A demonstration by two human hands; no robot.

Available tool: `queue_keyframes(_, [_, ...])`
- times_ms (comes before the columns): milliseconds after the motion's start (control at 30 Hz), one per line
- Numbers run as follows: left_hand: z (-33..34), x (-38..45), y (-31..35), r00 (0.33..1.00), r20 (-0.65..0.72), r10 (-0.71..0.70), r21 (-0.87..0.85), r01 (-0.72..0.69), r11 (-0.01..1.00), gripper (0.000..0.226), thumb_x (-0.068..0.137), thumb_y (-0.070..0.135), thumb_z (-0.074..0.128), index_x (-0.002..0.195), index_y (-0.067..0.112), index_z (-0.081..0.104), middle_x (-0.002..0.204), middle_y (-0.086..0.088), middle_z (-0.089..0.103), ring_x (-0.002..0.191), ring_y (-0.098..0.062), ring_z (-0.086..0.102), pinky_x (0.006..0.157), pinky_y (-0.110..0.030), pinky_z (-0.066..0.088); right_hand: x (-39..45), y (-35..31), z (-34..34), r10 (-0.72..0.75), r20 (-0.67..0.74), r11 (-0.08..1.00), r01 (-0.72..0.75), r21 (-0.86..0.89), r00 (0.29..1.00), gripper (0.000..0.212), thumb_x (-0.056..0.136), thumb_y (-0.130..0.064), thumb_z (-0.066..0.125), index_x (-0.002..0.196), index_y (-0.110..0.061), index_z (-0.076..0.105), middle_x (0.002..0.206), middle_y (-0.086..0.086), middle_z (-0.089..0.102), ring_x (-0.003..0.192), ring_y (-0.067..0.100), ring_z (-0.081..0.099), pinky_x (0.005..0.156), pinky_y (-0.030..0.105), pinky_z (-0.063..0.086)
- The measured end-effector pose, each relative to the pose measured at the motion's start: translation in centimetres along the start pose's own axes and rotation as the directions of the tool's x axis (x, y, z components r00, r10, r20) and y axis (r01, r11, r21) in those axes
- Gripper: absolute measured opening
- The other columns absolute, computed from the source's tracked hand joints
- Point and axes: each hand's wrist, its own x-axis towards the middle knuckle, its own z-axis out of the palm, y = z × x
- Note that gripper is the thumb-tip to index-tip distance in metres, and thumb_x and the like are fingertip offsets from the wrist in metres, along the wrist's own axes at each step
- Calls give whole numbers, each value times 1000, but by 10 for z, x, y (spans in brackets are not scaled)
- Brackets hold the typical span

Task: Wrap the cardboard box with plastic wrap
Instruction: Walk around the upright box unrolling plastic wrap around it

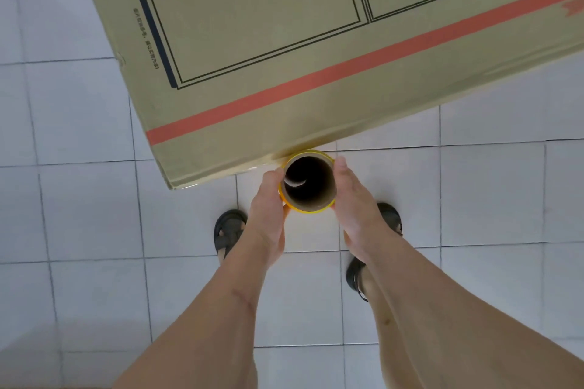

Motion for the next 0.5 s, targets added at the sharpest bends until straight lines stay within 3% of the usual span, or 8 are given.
queue_keyframes(100, [7,-2,5,998,68,-17,70,13,997,45,109,52,36,124,27,71,116,13,77,118,-6,65,106,-30,49,0,-6,-4,-15,-21,1000,15,2,1000,54,103,-55,29,150,-30,41,151,-13,44,139,6,37,113,24,25])
queue_keyframes(233, [20,-6,-7,992,117,-57,-14,59,998,53,108,55,30,129,24,69,122,5,77,121,-10,68,107,-35,52,0,-20,-8,-150,-101,988,144,-62,983,47,105,-48,31,144,-27,49,145,-9,50,134,8,44,115,29,31])
queue_keyframes(333, [34,-5,-21,983,138,-123,-28,128,991,57,104,63,30,133,29,65,130,4,73,125,-15,66,116,-41,45,6,-30,-14,-249,-175,965,228,-133,953,43,106,-41,32,138,-21,53,144,-5,51,135,12,42,115,29,29])
queue_keyframes(500, [46,3,-22,994,77,-75,-51,80,996,50,107,56,35,142,30,59,141,11,65,140,-10,51,124,-41,31,14,-28,-34,-105,-153,994,102,-29,983,47,105,-49,32,144,-28,47,140,-10,50,118,5,43,100,21,29])
